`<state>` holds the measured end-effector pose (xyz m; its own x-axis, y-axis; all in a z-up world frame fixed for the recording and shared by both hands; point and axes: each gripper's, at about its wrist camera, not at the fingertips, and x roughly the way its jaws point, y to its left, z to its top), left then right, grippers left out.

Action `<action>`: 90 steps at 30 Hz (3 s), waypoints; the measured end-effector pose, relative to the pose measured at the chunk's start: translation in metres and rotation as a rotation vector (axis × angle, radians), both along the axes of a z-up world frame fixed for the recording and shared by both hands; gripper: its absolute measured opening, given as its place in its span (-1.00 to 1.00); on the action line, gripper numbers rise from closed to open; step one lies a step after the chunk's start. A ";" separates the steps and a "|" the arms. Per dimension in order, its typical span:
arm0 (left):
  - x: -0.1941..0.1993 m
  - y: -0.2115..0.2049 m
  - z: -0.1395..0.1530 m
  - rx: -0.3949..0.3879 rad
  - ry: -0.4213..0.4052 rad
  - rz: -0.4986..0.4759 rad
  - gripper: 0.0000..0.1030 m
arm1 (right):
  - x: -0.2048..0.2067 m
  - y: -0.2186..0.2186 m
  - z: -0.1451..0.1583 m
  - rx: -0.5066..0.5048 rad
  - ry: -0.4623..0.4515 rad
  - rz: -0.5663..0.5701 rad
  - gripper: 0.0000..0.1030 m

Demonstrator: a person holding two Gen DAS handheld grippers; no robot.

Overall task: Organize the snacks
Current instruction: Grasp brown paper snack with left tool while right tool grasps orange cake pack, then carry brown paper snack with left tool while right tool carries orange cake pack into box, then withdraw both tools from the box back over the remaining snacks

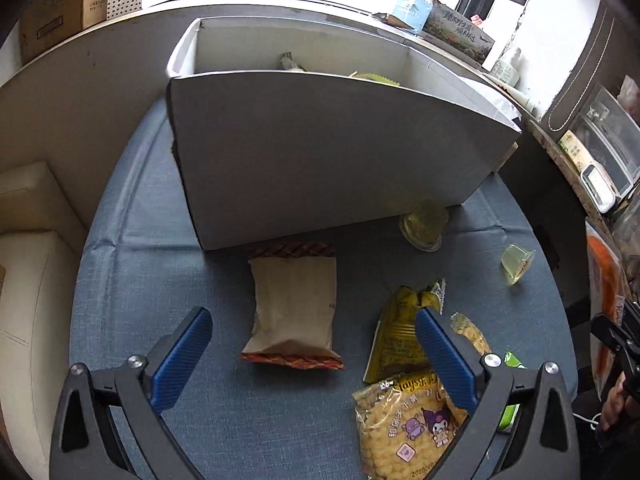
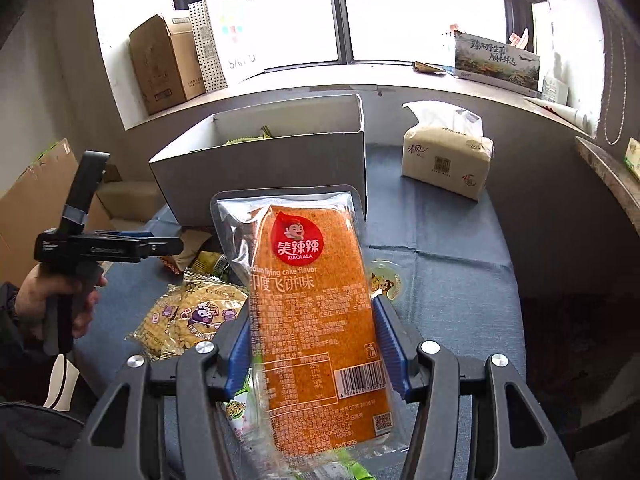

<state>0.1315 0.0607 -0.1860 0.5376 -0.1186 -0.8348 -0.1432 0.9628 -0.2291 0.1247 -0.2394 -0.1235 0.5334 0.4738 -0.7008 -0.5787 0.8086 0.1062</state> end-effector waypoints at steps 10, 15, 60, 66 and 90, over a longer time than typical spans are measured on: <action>0.018 -0.012 -0.019 0.193 0.030 -0.005 0.02 | -0.005 0.001 -0.011 0.002 0.027 0.005 0.16; -0.005 -0.001 -0.013 0.082 -0.027 -0.021 -0.08 | -0.006 0.003 -0.013 0.002 0.026 0.010 0.16; 0.111 0.054 0.135 0.106 -0.341 0.076 1.00 | 0.231 0.162 0.077 0.119 0.002 -0.110 1.00; 0.088 0.044 0.144 0.097 -0.366 0.045 1.00 | 0.212 0.140 0.087 0.186 -0.012 -0.097 1.00; -0.089 -0.043 0.145 -0.071 -0.390 -0.200 1.00 | -0.002 -0.030 0.107 0.314 -0.179 0.011 1.00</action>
